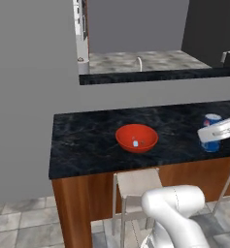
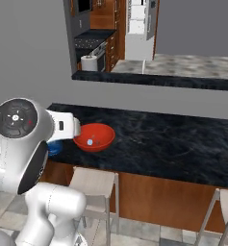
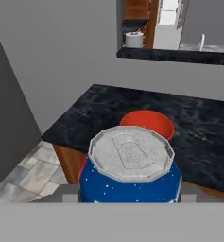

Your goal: Open the fridge, grab two sodas, and place both sodas inside the bowl with ice on the dining counter.

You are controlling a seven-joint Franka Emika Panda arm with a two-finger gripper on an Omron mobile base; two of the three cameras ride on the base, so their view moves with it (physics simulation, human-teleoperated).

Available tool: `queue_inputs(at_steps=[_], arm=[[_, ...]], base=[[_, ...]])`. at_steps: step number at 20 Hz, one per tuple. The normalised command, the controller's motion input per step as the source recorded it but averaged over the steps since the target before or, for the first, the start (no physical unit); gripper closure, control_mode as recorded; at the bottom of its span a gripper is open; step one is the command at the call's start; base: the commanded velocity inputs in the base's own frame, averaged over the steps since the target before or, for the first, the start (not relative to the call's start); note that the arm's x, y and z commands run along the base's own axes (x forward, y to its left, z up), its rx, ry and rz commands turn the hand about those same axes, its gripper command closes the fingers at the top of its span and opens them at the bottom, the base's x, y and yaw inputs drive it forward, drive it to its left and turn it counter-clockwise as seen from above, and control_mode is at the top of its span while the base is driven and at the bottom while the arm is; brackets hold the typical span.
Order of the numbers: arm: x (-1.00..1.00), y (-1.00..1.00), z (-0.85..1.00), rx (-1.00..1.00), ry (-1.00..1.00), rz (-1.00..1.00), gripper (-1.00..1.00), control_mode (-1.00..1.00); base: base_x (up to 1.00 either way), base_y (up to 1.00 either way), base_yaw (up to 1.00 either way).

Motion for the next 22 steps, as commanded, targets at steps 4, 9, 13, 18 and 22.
queue_inputs(at_steps=[4, 9, 13, 18, 22], arm=[[0.86, 0.33, -0.25, -0.12, 0.14, 0.17, 1.0, -1.0], [0.61, 0.47, -0.34, -0.3, 0.02, 0.24, 1.0, -1.0], [0.48, 0.38, -0.29, -0.32, 0.01, 0.28, 1.0, -1.0], [0.61, 0.17, -0.24, -0.22, 0.14, 0.22, 1.0, -1.0], [0.67, 0.02, -0.2, -0.17, 0.29, 0.17, 1.0, -1.0]], base=[[0.0, 0.0, 0.0], [0.0, 0.0, 0.0], [0.0, 0.0, 0.0], [0.0, 0.0, 0.0], [0.0, 0.0, 0.0]])
